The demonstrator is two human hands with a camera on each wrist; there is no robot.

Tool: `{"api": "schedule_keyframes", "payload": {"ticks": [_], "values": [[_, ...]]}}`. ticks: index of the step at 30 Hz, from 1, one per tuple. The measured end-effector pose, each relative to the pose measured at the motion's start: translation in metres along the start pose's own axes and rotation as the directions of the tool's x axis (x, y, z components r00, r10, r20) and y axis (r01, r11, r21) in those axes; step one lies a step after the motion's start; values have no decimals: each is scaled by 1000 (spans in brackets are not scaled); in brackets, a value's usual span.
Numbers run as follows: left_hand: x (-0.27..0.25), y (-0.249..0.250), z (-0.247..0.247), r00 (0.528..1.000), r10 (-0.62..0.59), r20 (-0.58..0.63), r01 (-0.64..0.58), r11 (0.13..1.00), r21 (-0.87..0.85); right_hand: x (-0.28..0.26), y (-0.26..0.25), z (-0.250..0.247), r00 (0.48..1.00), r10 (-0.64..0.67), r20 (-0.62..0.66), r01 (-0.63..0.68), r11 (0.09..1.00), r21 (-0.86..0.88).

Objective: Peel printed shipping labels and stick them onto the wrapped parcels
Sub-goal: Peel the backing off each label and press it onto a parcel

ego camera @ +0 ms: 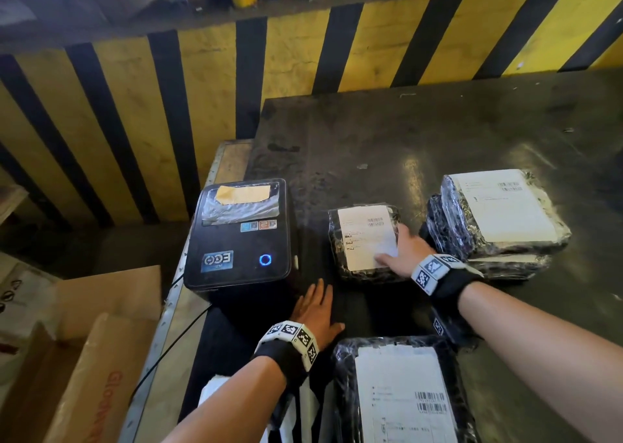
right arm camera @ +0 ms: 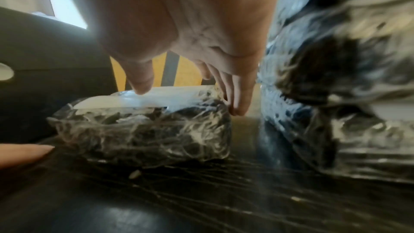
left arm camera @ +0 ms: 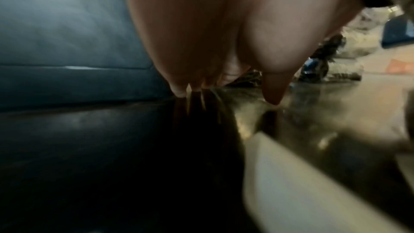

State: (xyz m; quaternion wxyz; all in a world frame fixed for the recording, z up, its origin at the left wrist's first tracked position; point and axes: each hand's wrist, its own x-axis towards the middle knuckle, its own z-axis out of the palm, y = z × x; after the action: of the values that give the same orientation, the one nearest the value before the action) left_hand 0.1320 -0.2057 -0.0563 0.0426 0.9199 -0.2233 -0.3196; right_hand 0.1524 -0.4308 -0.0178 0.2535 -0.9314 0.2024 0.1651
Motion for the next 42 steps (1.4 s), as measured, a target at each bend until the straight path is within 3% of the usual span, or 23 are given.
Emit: {"api": "schedule_keyframes", "payload": {"ticks": [5,11,17,31,36,42], "values": [[2,-2,9,1000,-1,29,-2,994,106,18,-2,-7,976,175,130,-186,979,78],[2,0,8,998,-22,61,12,987,162,25,-2,-10,961,209,183,-249,941,231],[3,0,9,997,-34,70,22,986,166,19,-2,-17,984,114,138,-159,911,381],[-9,-6,5,996,-1,94,-11,993,119,-10,-9,-53,998,-21,66,-3,938,346],[-30,-11,-2,995,20,101,-30,995,90,-41,-13,-71,997,-76,26,63,942,330],[-47,-33,14,998,13,55,-18,997,76,-106,-6,-91,991,-67,-113,114,869,481]]}}
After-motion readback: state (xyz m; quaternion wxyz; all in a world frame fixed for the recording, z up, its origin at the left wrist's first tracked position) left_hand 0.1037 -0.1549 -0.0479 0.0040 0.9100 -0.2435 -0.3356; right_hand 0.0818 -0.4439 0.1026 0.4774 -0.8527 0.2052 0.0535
